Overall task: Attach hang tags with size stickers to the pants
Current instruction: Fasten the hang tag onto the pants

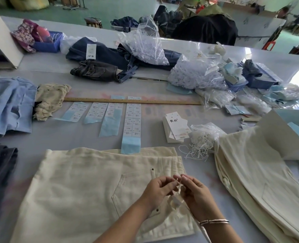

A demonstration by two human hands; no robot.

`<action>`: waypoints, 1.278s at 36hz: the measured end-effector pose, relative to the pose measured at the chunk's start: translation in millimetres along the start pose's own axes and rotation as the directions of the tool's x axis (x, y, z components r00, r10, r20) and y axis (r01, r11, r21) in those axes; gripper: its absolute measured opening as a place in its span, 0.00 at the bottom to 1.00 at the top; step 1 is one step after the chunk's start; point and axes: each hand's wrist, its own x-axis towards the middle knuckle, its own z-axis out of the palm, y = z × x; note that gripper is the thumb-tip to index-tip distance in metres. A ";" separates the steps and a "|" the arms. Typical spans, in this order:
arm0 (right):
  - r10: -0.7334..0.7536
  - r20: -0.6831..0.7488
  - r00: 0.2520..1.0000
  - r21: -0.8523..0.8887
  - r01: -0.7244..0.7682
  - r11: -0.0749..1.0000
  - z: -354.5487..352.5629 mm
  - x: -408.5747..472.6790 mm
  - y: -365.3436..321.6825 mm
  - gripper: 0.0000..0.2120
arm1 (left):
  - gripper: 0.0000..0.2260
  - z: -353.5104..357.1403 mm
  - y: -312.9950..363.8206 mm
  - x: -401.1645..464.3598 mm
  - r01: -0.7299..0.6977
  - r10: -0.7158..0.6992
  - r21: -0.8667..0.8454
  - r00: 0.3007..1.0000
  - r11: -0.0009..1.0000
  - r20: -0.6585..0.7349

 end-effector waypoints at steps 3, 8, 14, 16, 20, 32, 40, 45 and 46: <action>0.020 0.011 1.000 0.073 -0.021 0.997 -2.4 1.9 1.2 0.05 | 0.04 0.2 0.3 0.6 -0.024 0.024 0.036 1.000 0.999 -0.003; 0.017 0.028 0.999 0.093 -0.019 0.995 -6.3 4.1 3.6 0.07 | 0.05 1.8 -0.8 3.6 -0.036 0.037 0.085 0.999 0.996 -0.015; -0.021 0.000 1.000 0.066 0.021 0.998 -4.5 4.0 4.9 0.06 | 0.06 1.9 -5.5 5.9 -0.041 0.047 0.149 0.998 0.988 -0.038; -0.007 0.007 1.000 0.073 0.007 0.997 -4.4 3.9 5.9 0.07 | 0.05 2.6 -6.1 6.1 -0.049 0.056 0.158 0.998 0.986 -0.036; 0.020 0.018 1.000 0.083 -0.021 0.996 -2.9 3.5 7.6 0.10 | 0.03 3.7 -4.5 5.8 -0.062 0.065 0.136 0.998 0.989 -0.017; 0.027 0.010 1.000 0.101 -0.028 0.995 -3.6 3.8 8.6 0.13 | 0.04 4.3 -5.0 6.9 -0.063 0.067 0.137 0.997 0.989 -0.024; 0.032 0.028 0.999 0.108 -0.035 0.994 -6.0 4.6 10.0 0.11 | 0.07 5.1 -4.4 4.6 -0.056 0.060 0.116 0.998 0.992 -0.030; 0.031 0.025 0.999 0.076 -0.033 0.997 -6.0 3.9 12.0 0.14 | 0.07 6.8 -3.5 3.0 -0.062 0.064 0.076 0.998 0.995 -0.015; 0.028 0.019 0.999 0.068 -0.029 0.997 -6.4 3.9 12.5 0.15 | 0.07 6.8 -3.6 3.0 -0.060 0.061 0.076 0.998 0.995 -0.015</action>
